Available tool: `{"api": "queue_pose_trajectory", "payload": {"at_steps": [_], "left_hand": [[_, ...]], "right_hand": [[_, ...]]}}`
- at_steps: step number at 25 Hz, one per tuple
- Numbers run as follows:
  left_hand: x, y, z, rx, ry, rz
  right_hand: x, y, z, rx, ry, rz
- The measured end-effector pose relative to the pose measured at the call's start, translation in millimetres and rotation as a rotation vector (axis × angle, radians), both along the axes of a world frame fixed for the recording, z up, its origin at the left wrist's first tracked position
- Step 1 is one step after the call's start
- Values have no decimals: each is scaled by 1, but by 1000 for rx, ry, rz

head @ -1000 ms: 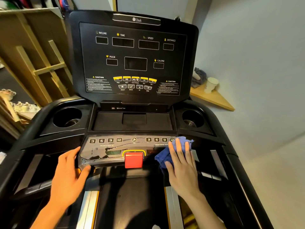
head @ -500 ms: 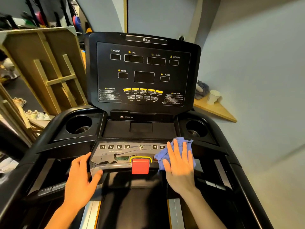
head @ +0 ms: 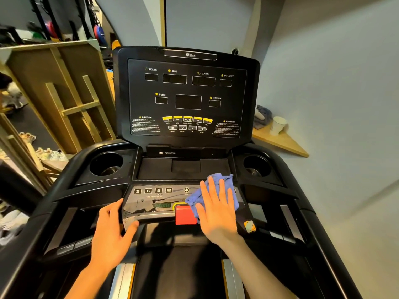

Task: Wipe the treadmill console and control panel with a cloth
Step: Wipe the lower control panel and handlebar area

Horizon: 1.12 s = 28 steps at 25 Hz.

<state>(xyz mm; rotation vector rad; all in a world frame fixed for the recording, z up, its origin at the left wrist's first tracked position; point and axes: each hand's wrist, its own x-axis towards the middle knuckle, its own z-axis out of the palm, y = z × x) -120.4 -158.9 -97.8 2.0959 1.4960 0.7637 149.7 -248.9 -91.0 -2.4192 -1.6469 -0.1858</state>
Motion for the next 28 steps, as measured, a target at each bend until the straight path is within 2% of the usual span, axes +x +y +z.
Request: {"api": "queue_pose_trajectory", "payload": {"at_steps": [17,28], "left_hand": [[-4,3,-7,33,15,-34],[-5,2,-7,48,-80,-54]], "right_hand": [[-64,47,-3,49,-13,230],[-103,71,-3,43,-48,377]]}}
